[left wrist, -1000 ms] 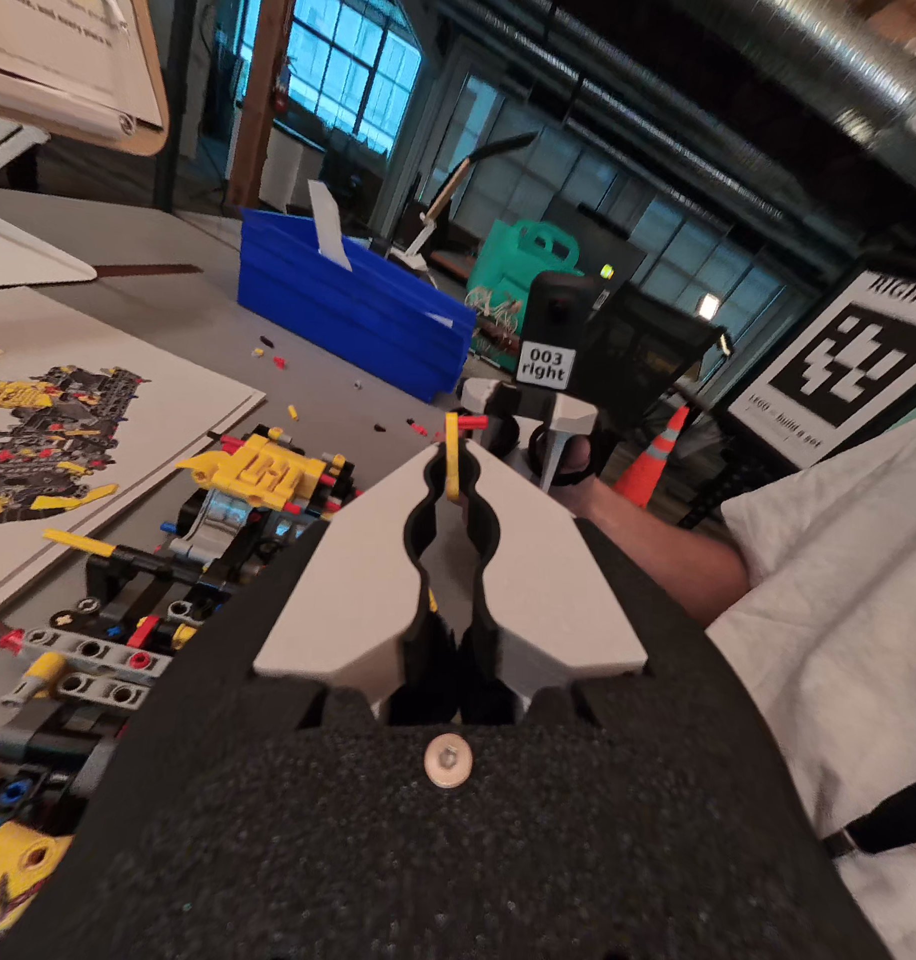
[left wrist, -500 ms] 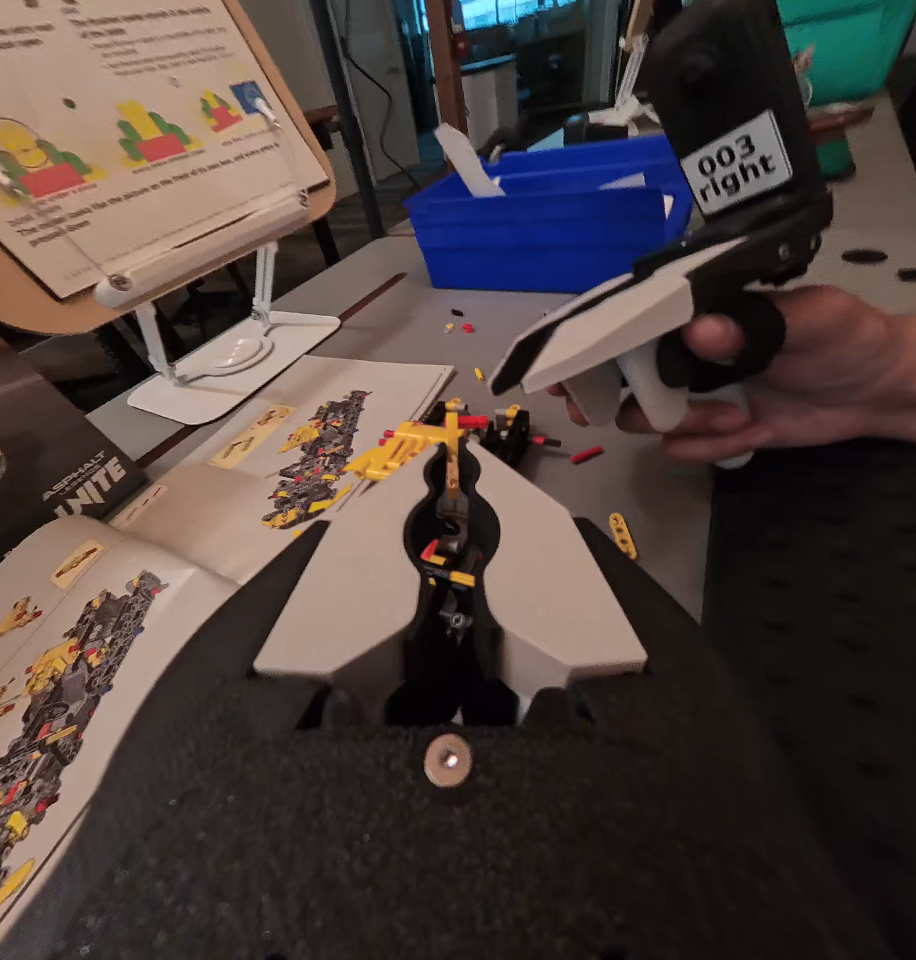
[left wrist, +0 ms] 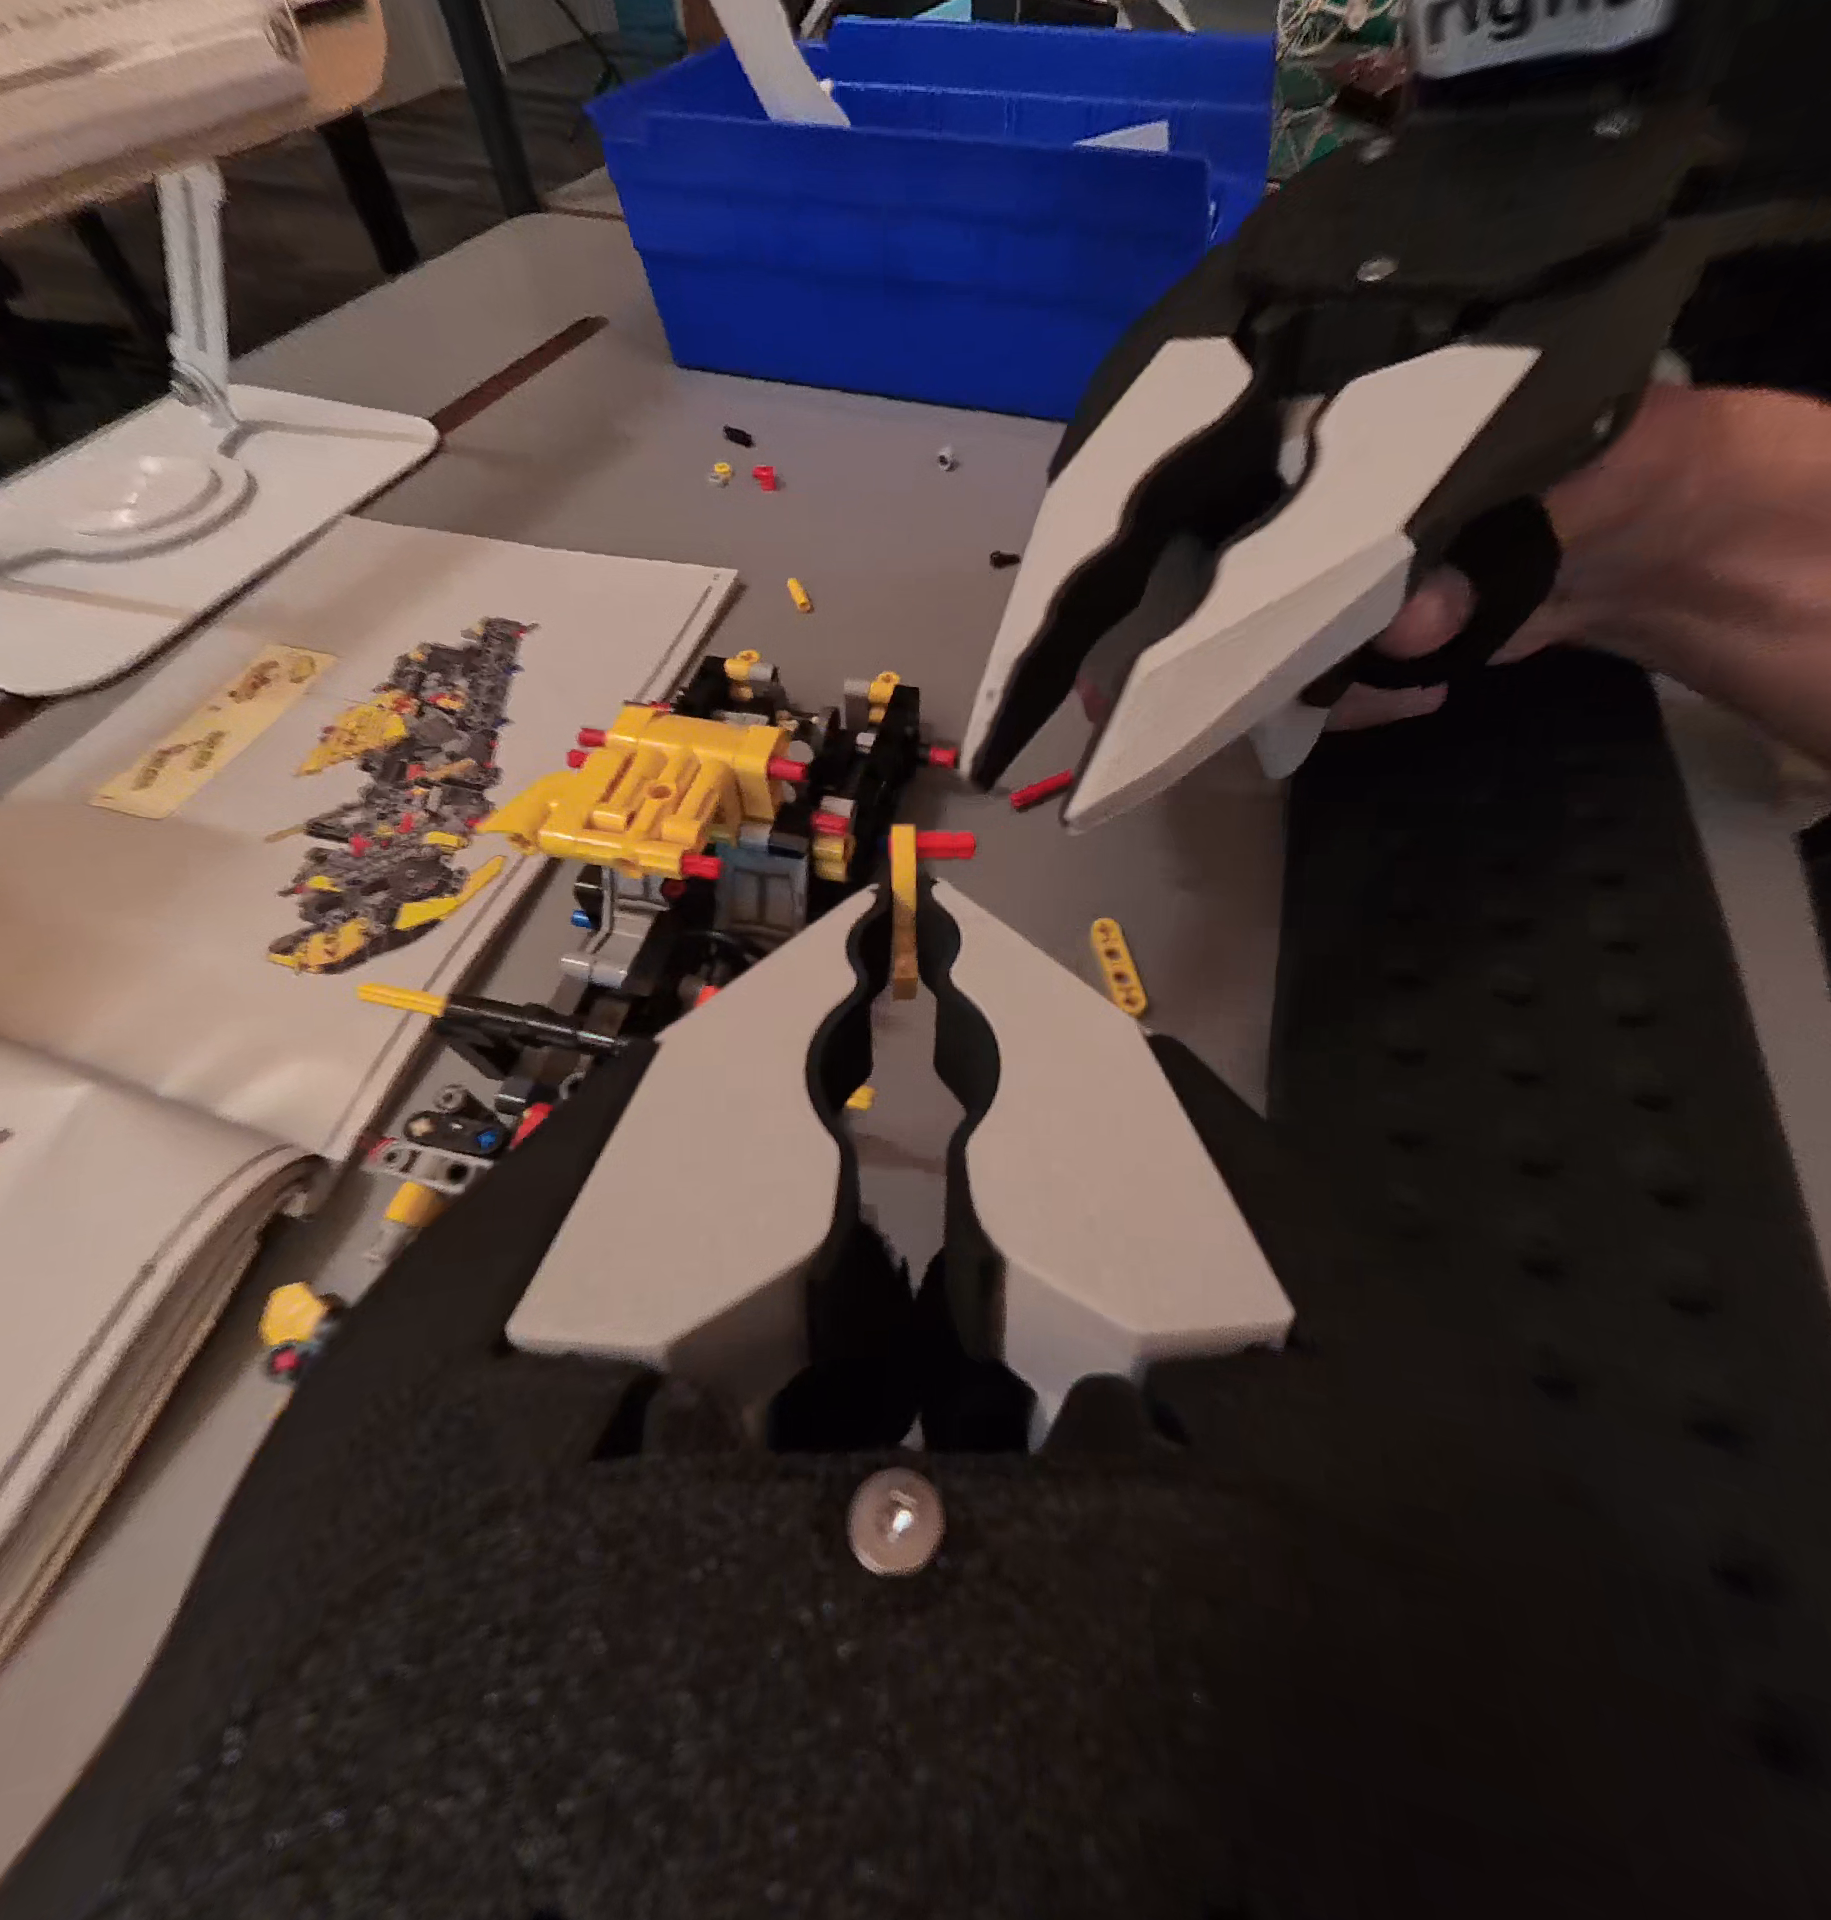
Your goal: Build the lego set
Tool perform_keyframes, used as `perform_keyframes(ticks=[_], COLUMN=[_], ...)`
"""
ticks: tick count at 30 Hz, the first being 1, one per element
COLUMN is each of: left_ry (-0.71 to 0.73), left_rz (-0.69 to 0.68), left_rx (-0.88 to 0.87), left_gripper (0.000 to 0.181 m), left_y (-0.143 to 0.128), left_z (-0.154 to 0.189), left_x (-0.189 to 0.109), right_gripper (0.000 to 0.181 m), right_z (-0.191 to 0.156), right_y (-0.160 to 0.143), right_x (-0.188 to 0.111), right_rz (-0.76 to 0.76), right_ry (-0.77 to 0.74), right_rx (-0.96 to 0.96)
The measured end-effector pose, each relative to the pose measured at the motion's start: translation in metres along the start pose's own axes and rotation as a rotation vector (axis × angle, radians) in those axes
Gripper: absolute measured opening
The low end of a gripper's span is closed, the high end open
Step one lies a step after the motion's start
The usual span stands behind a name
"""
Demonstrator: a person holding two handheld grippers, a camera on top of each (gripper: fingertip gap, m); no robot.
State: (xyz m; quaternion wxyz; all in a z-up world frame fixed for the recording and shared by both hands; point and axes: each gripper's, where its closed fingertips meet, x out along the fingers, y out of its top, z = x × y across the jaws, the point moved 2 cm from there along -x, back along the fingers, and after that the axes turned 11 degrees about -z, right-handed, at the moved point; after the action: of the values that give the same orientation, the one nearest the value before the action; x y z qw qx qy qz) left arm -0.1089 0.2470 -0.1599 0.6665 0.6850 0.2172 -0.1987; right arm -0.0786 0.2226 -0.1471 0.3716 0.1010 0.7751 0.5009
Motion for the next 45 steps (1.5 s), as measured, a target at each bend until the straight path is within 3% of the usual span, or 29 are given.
perform_keyframes(ticks=[3, 6, 7, 13, 17, 21, 28, 34, 45], left_ry=[0.096, 0.191, 0.207, 0.249, 0.278, 0.287, 0.255, 0.281, 0.242], left_rz=[0.029, 0.039, 0.036, 0.053, 0.068, 0.071, 0.067, 0.063, 0.226], left_rx=[0.12, 0.205, 0.226, 0.275, 0.289, 0.302, 0.218, 0.268, 0.287], left_gripper=[0.003, 0.003, 0.003, 0.003, 0.003, 0.003, 0.003, 0.005, 0.006], left_y=[0.006, 0.008, 0.008, 0.012, 0.015, 0.016, 0.015, 0.015, 0.034], left_z=[0.001, -0.001, -0.001, 0.002, 0.001, 0.002, -0.003, -0.001, 0.01], left_x=[-0.004, -0.006, -0.006, -0.009, -0.012, -0.013, -0.011, -0.01, -0.031], right_gripper=[0.003, 0.014, 0.013, 0.002, 0.009, 0.008, 0.018, 0.004, 0.002], right_z=[0.012, 0.003, 0.004, 0.006, 0.0, 0.0, 0.008, 0.003, -0.008], right_y=[0.007, 0.012, 0.013, 0.011, 0.015, 0.016, 0.009, 0.012, 0.021], right_x=[0.005, 0.005, 0.004, 0.006, 0.003, 0.003, 0.011, 0.008, -0.011], right_rz=[0.103, 0.164, 0.166, 0.182, 0.216, 0.223, 0.18, 0.19, 0.265], right_ry=[0.048, 0.291, 0.306, 0.317, 0.409, 0.409, 0.305, 0.32, 0.705], right_rx=[0.209, 0.371, 0.395, 0.439, 0.469, 0.465, 0.459, 0.42, 0.634])
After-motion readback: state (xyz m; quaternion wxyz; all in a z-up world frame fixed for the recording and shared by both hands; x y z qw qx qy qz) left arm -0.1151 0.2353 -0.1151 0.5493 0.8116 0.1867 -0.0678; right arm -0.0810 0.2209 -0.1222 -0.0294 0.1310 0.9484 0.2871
